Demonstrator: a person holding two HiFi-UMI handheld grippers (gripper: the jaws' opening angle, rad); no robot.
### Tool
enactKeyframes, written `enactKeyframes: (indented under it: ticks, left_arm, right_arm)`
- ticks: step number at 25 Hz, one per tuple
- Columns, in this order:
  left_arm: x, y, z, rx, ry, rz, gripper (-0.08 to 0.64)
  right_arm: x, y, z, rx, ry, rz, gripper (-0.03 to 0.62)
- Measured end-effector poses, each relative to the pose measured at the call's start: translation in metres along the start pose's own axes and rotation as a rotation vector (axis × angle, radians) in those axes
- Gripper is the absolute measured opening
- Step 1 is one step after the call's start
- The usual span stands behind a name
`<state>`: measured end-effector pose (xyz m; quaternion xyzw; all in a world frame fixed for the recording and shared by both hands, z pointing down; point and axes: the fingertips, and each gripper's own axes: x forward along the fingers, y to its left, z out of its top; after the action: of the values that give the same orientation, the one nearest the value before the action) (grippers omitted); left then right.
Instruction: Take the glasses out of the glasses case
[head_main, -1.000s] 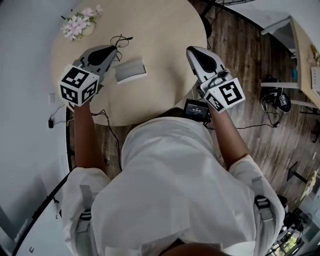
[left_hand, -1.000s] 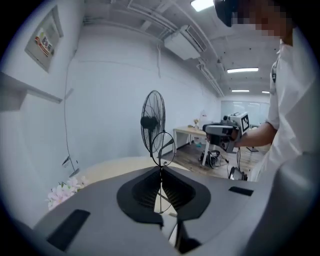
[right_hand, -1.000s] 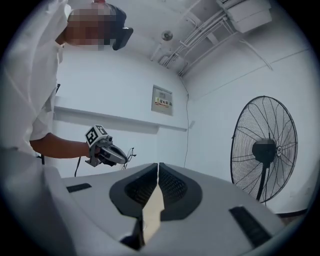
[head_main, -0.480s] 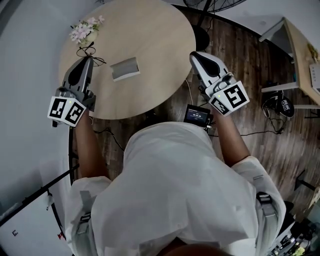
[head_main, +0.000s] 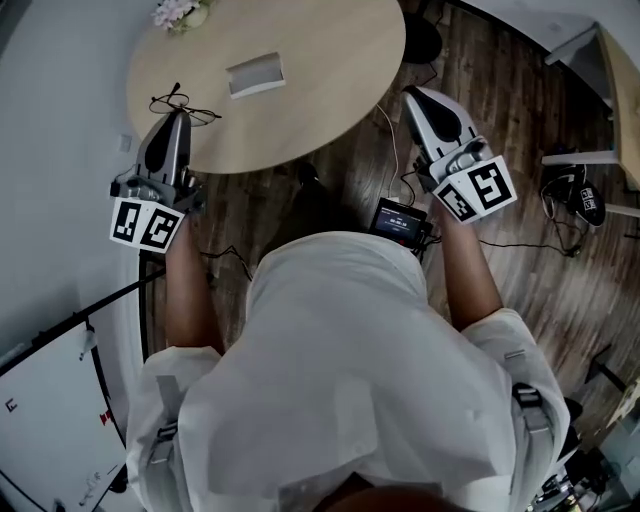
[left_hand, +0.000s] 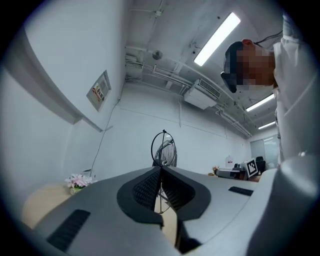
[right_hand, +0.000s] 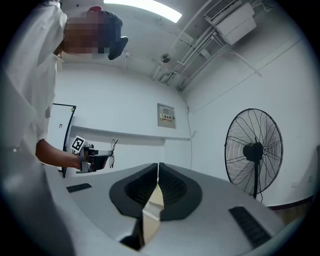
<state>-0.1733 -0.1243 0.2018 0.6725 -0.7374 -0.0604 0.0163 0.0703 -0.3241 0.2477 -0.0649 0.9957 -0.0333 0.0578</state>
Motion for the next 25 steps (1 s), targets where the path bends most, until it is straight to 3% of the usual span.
enactKeyframes:
  ticks: [4,12,19,25]
  left_arm:
    - [-0.045,-0.023,-0.021,-0.098,-0.04,0.001,0.023]
    - [-0.095,-0.028,-0.043,-0.161,-0.065,0.021,0.023]
    - [-0.119,-0.028,-0.059,-0.25,-0.061,-0.057,0.023]
    - [-0.16,-0.015,-0.049,-0.194,-0.039,-0.098,0.023]
  right_arm:
    - [-0.028,0.027,-0.023,0.038,0.01,0.012,0.025]
    - [-0.041,0.058,-0.056,0.112,0.046,-0.03,0.025]
    - [-0.043,0.084,-0.054,0.085,0.083,-0.101,0.025]
    - [-0.025,0.148,-0.049,0.06,0.113,-0.098,0.025]
